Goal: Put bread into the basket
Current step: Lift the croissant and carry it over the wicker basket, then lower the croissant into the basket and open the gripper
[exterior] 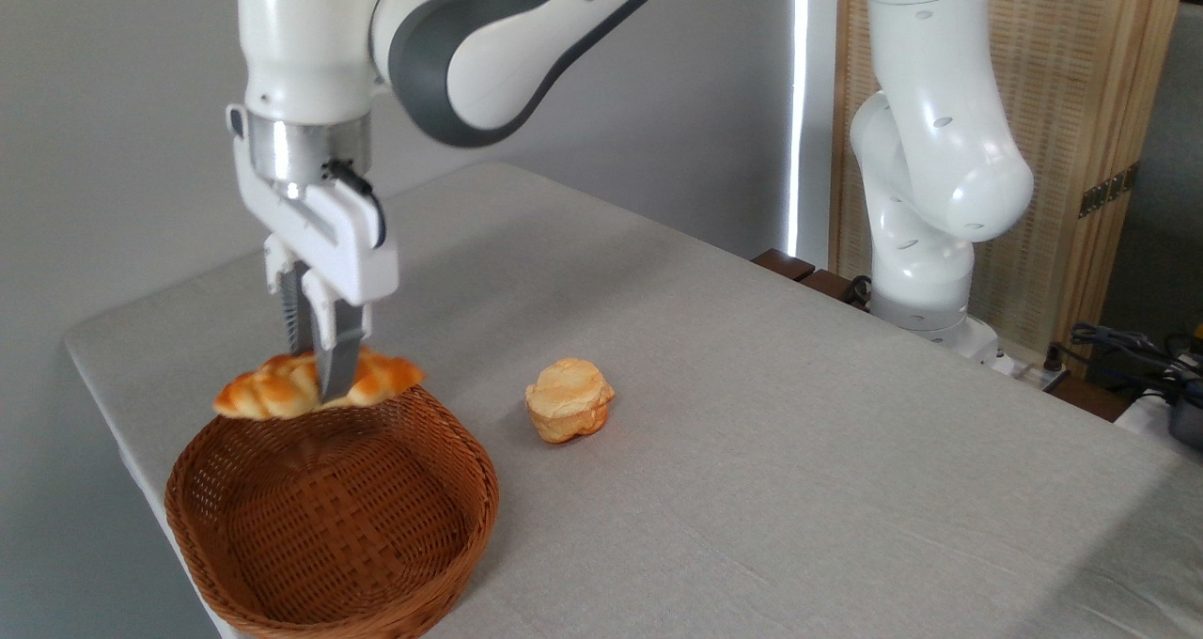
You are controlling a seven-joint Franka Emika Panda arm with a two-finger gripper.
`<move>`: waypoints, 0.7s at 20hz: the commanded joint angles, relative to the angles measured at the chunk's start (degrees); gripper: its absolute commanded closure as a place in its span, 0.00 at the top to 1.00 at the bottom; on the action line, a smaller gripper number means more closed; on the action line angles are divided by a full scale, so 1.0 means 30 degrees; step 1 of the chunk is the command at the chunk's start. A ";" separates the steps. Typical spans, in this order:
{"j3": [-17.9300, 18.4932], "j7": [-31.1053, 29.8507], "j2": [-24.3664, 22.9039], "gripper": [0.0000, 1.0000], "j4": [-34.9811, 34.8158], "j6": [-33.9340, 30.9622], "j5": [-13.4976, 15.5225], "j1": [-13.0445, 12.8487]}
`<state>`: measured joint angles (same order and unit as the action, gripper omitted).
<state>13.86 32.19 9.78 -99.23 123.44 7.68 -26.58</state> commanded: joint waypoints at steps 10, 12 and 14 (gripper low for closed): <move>0.0301 -0.0124 0.1634 1.00 0.1495 0.1101 0.1101 -0.0076; 0.0301 -0.0095 0.1634 1.00 0.1495 0.1101 0.1101 -0.0105; 0.0301 -0.0008 0.1576 1.00 0.1495 0.1101 0.1043 -0.0105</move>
<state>14.24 31.97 14.43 -95.40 126.37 10.00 -26.59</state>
